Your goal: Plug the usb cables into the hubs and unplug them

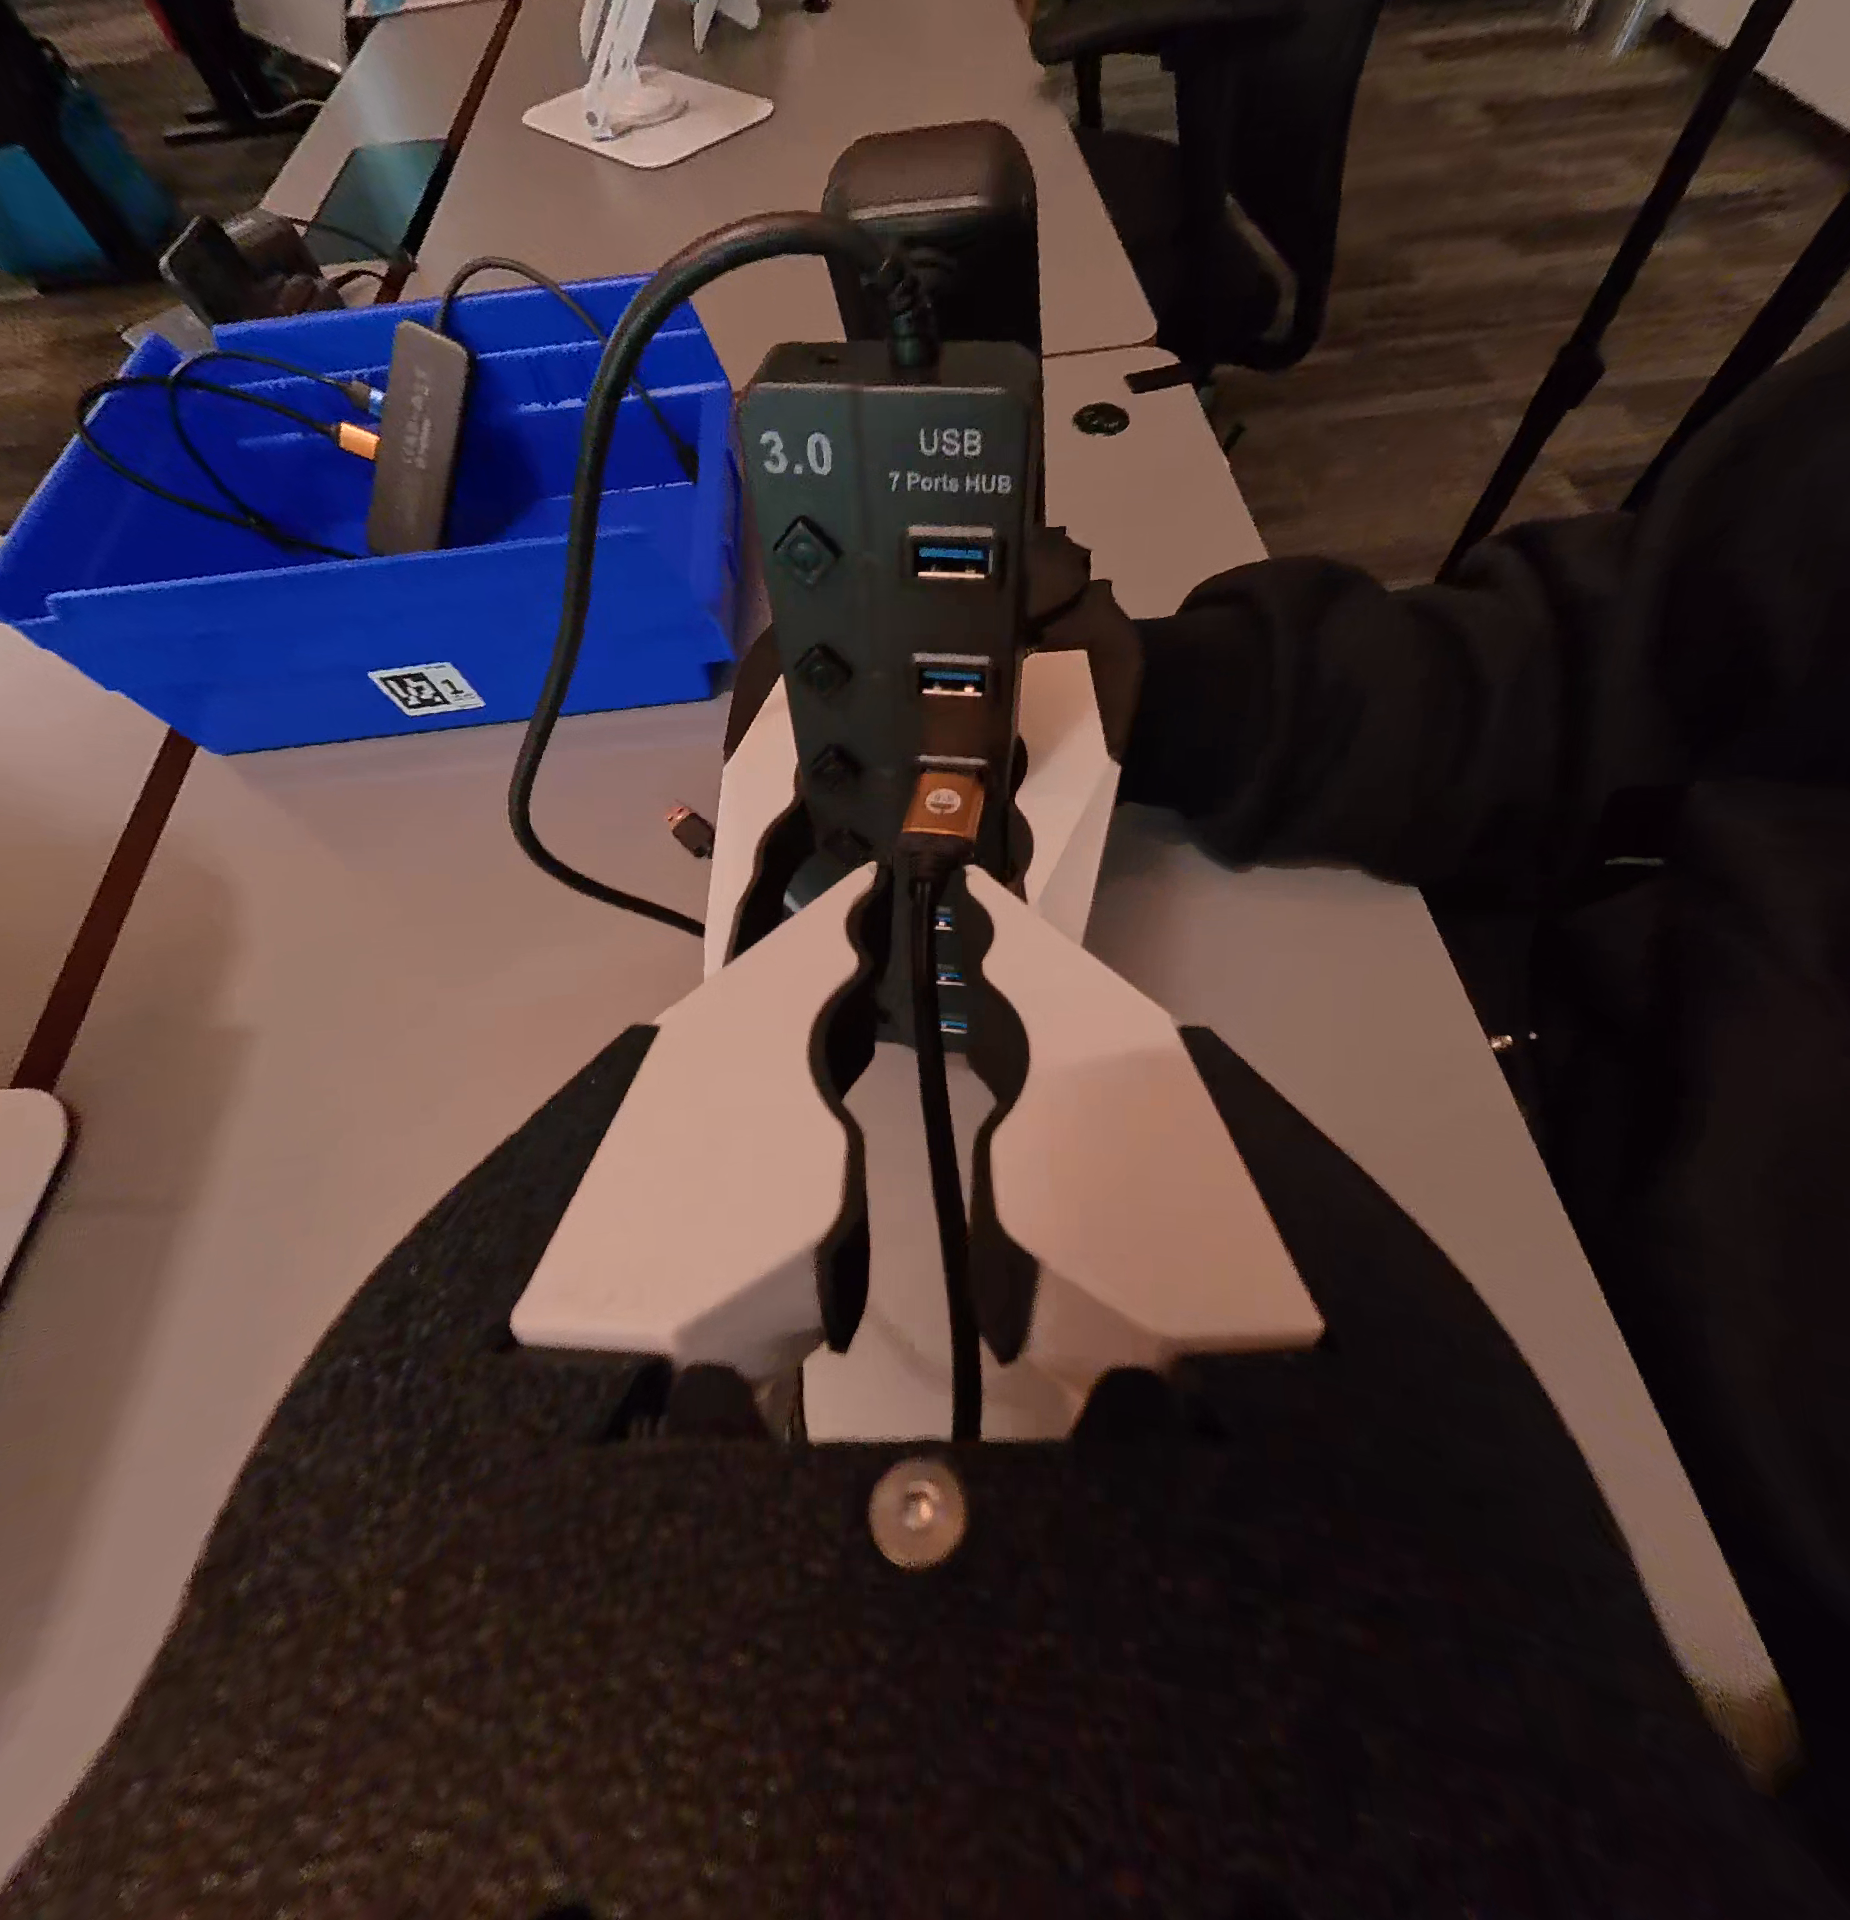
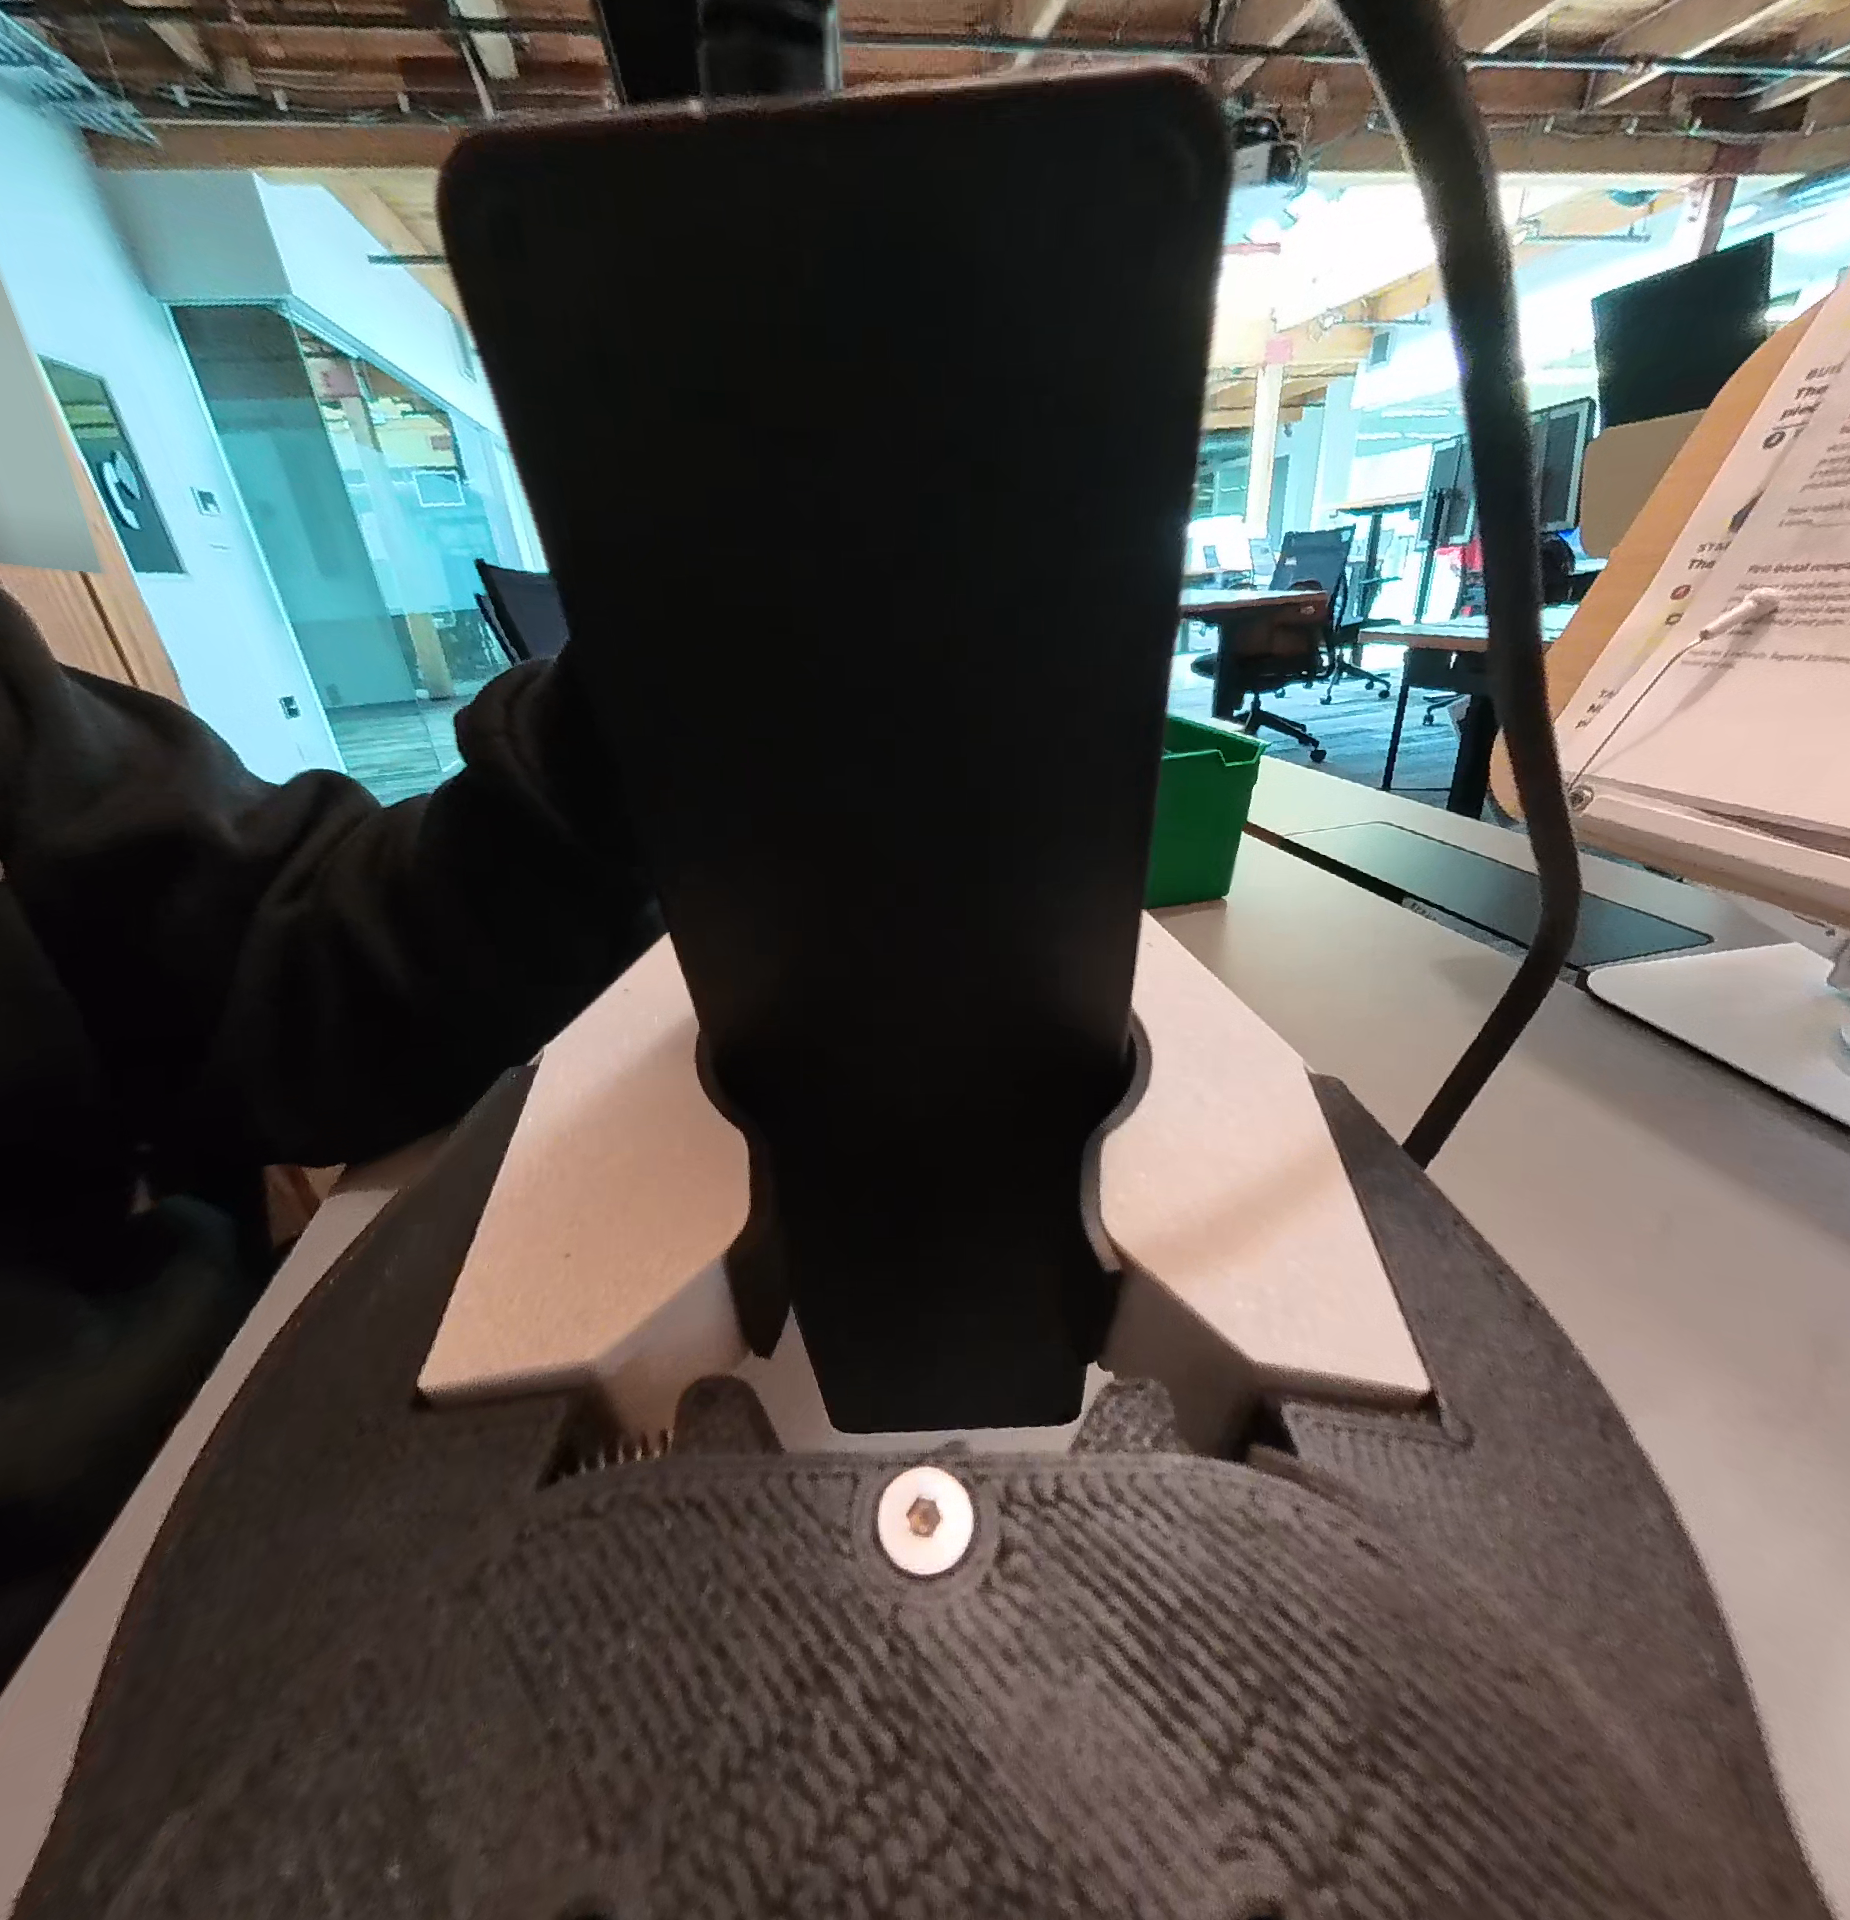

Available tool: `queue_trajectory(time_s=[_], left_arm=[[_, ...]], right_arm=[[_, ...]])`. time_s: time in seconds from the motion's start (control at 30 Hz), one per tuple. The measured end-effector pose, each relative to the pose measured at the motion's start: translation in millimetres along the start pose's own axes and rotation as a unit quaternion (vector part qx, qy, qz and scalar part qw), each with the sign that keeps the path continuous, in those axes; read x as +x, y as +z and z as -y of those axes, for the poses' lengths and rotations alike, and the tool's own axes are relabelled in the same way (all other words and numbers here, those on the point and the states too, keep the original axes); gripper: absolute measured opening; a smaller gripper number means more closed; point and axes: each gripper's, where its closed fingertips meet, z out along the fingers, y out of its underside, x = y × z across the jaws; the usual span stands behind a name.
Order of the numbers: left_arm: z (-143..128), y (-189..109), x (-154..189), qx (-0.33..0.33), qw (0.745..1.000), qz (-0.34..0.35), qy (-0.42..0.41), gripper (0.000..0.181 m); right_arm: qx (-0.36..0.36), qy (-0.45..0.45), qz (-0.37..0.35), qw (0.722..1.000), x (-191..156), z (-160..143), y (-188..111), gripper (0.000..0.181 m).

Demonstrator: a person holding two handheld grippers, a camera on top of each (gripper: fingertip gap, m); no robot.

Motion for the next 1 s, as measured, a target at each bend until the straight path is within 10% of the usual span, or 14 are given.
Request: queue_trajectory(time_s=[0.47, 1.0], left_arm=[[-17, 4, -1, -0.067, 0.997, 0.014, 0.04, 0.004], [8, 3, 10, 0.031, 0.997, -0.017, 0.075, 0.013]], right_arm=[[-0.071, -0.036, -0.023, 0.997, 4, -20, 2, 0.063], [-0.019, -0.101, -0.027, 0.994, -2, 1, 1, 0.062]])
